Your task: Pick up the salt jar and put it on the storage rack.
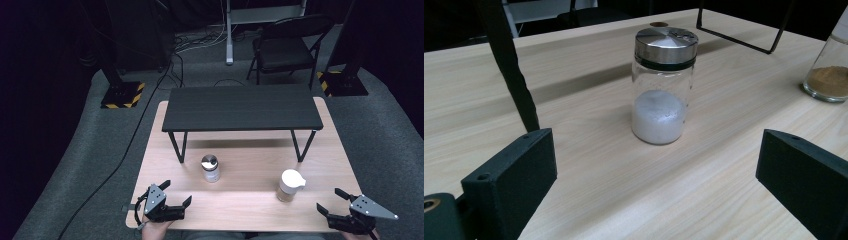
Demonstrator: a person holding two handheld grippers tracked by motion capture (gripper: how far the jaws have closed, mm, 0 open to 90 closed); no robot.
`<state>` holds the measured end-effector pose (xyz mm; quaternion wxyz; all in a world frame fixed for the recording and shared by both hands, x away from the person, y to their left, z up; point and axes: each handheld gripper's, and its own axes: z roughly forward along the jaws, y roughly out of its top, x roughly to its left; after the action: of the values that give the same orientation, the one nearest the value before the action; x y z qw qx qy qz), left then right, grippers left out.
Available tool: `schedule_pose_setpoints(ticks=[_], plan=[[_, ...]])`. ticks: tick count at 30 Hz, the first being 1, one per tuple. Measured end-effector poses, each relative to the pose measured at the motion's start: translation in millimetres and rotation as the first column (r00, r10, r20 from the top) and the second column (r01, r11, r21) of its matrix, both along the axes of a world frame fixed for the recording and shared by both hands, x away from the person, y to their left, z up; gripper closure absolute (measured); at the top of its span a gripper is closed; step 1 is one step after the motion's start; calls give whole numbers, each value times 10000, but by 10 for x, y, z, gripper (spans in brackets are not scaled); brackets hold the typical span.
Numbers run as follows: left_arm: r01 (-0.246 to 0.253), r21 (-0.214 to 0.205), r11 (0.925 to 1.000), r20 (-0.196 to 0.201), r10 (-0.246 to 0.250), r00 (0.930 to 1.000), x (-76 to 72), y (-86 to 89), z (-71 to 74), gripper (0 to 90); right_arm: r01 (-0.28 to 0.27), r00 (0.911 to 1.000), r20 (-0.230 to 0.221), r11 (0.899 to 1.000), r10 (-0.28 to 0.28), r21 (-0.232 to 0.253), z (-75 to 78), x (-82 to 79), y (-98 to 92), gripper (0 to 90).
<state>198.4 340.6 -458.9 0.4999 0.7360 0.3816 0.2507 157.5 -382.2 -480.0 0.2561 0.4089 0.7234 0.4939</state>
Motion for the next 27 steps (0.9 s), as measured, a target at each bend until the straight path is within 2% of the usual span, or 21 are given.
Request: schedule_pose_setpoints(ticks=[7,13,19,27], plan=[[92,139,9999,-73,-91,9999,151,-122,-3,25,41,10000,-6,10000,-41,28,-3,-3,1,116],[80,100,9999,-110,-79,9999,231,-166,-22,26,31,10000,29,10000,-31,57,-7,-7,-2,117],[151,307,9994,-216,-145,9997,367,-309,-41,25,0,10000,34,10000,0,52,-7,-5,-2,117],[161,381,9991,-255,-151,9996,502,-446,-74,28,-3,10000,19,10000,3,24,-5,-5,1,116]])
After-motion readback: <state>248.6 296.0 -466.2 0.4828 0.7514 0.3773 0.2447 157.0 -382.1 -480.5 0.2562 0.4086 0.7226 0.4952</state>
